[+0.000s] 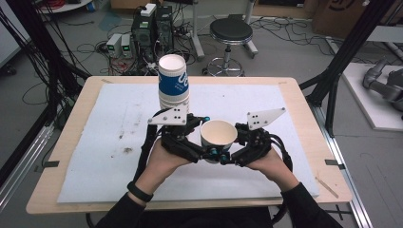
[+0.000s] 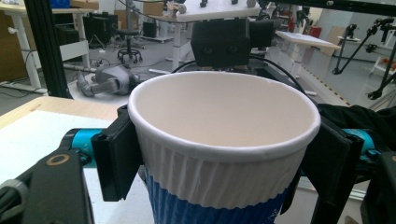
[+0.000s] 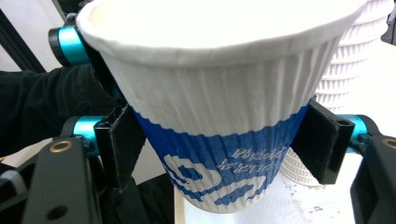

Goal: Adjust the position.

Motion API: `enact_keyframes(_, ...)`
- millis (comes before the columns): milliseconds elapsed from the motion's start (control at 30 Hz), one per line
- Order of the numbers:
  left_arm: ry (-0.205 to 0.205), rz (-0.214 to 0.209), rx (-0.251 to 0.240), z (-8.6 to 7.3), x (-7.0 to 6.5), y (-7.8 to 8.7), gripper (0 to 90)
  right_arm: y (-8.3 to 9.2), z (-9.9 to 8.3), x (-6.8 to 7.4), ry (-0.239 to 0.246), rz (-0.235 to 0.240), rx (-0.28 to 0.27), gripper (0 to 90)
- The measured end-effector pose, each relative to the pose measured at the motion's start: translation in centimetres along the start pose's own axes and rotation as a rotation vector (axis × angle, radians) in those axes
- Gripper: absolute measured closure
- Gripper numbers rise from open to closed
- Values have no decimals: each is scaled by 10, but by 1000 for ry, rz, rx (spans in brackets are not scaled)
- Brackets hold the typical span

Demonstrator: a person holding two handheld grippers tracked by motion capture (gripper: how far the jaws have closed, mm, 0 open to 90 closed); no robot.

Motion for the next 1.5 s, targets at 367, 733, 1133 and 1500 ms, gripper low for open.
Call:
enact_keyframes(367, -9, 6, -12, 1, 0, 0, 163, 1, -1, -1, 9, -7, 14, 251)
enact_keyframes(733, -18, 15, -13, 3, 1, 11, 140, 12, 3, -4, 8, -37, -13, 254)
enact_keyframes(1133, -18, 28, 40, -10, 3, 3, 139, 29, 12, -10, -13, -80, -73, 254)
enact_keyframes(1500, 10, 25, 68, -21, 8, -9, 139, 31, 17, -8, -9, -75, -94, 255)
Point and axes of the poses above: each handheld gripper's, and its own axes: y roughly backward along the jaws, z roughly out of its top, x roughly to its left, the point moved 7 cm from there along -y, roughly forward along the jaws, and after that the axes turned 9 degrees about y, right-handed, at the moved point
